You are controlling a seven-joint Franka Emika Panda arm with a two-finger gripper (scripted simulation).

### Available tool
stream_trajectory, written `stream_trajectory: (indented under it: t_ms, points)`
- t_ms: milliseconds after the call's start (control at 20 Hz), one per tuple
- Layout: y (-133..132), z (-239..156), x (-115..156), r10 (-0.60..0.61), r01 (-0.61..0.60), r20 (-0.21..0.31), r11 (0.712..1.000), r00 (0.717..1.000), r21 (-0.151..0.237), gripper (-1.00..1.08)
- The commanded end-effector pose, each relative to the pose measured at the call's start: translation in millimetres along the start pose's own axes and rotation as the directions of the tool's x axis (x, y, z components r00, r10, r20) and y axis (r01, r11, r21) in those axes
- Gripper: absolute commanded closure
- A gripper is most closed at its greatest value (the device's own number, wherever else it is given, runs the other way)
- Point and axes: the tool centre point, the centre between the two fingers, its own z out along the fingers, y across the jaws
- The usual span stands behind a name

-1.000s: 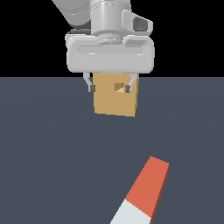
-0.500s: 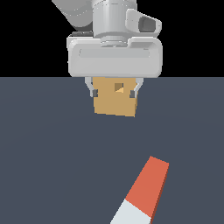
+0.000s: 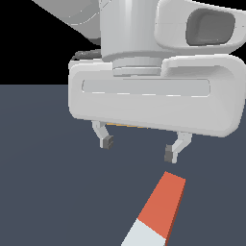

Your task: Insert the peg into the horizontal hole in a box.

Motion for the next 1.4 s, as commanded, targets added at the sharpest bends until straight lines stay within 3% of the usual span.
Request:
stream_trajectory:
  t_ms: [0,250,450,800,1350]
  points:
    - [10,14,-31,0.089,-0.089,-0.003,0.996,0.996,-0.001,-0.92]
    - [19,34,-77,0.216,-0.216,-0.01,0.976,0.976,-0.001,-0.92]
    - [21,42,-96,0.265,-0.265,-0.013,0.964,0.964,-0.001,-0.92]
    - [20,48,-97,0.265,-0.265,-0.012,0.964,0.964,0.0,-0.92]
    - [20,93,-97,0.272,-0.272,-0.014,0.962,0.962,0.0,-0.92]
